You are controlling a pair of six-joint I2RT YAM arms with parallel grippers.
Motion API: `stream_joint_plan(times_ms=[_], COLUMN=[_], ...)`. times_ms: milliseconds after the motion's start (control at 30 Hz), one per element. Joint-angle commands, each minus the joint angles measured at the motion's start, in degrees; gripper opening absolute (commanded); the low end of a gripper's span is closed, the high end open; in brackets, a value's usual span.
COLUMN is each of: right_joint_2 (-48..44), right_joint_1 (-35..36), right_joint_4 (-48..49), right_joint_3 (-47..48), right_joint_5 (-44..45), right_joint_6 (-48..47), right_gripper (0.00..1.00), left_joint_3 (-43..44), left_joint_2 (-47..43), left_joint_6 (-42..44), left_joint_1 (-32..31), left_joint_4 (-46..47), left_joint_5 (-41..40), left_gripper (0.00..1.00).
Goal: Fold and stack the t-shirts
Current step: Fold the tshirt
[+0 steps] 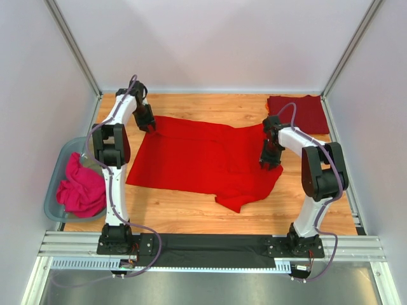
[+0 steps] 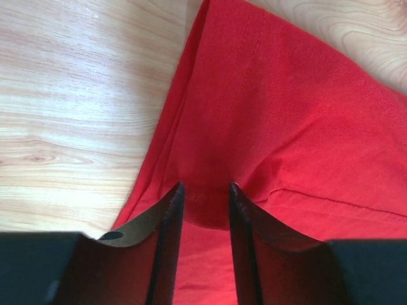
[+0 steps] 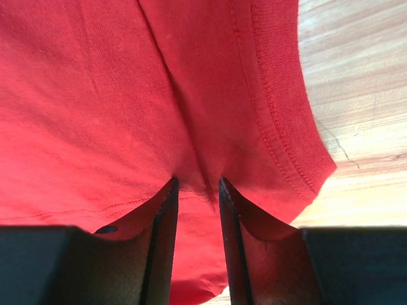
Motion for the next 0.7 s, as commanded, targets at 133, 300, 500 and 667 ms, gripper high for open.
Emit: stream_joint_plan(times_ms=[133,300,500,667], right_joint_2=[-0.17,-2.19,-4.39,-4.57], right_joint_1=[-0.37,-0.37,-0.28,-0.28], right_joint_4=[1.96,-2.07,-6.30,-6.30], right_joint_3=[-0.90,2.35,5.78,4.82], right_joint_5=[1.33,1.06,-1.22,-2.19], right_joint_6=[0.75,-0.39,-2.94,-3.39], right_gripper=[0.16,0.00,0.00,0.00], left_joint_3=[3.10,5.73,8.37,6.80], left_joint_2=[1.29,1.73,1.73,-1.60], left_joint_6=[-1.59,-0.98,-0.10,-0.09], left_joint_1=[-0.04,-0.04,-0.04,-0.04], left_joint_4=[0.45,-0.78,-3.76,-6.23], left_joint_5=[-0.32,-3.31,-7.35,-7.27], left_gripper=[0.17,0.00,0.00,0.18])
